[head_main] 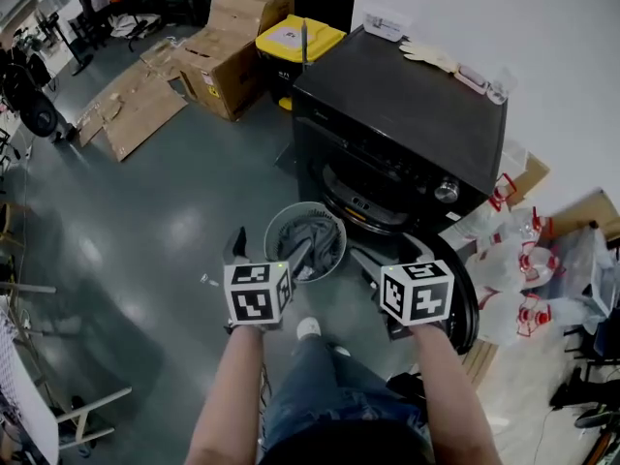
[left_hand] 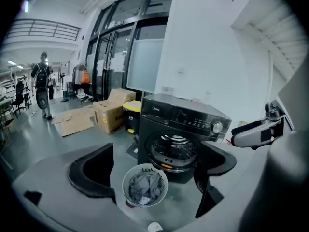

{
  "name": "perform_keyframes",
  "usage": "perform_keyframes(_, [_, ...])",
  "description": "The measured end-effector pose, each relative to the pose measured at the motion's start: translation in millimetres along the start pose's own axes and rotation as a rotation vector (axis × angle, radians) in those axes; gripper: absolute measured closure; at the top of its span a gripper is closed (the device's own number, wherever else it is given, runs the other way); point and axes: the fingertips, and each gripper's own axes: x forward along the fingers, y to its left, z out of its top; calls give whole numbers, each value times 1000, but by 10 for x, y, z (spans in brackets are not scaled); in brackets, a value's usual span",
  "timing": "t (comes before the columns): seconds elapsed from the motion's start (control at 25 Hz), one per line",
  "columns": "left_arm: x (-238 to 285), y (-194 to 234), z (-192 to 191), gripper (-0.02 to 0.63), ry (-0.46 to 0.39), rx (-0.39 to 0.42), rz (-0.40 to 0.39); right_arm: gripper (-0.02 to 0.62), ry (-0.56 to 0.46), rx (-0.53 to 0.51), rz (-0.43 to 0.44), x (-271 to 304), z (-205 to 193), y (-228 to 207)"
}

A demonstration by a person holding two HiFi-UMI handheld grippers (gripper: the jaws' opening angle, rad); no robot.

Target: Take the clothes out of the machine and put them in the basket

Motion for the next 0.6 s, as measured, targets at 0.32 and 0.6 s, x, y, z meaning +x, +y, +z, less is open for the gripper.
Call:
perform_keyframes(0.32, [-423,-542,335,44,-99,121,-40,175,-95,-40,-31,-664,18,-185])
perform_keyframes(0.6, [-813,-813,573,44,-206,172,-51,176,-215,-53,-48,-1176,155,-197])
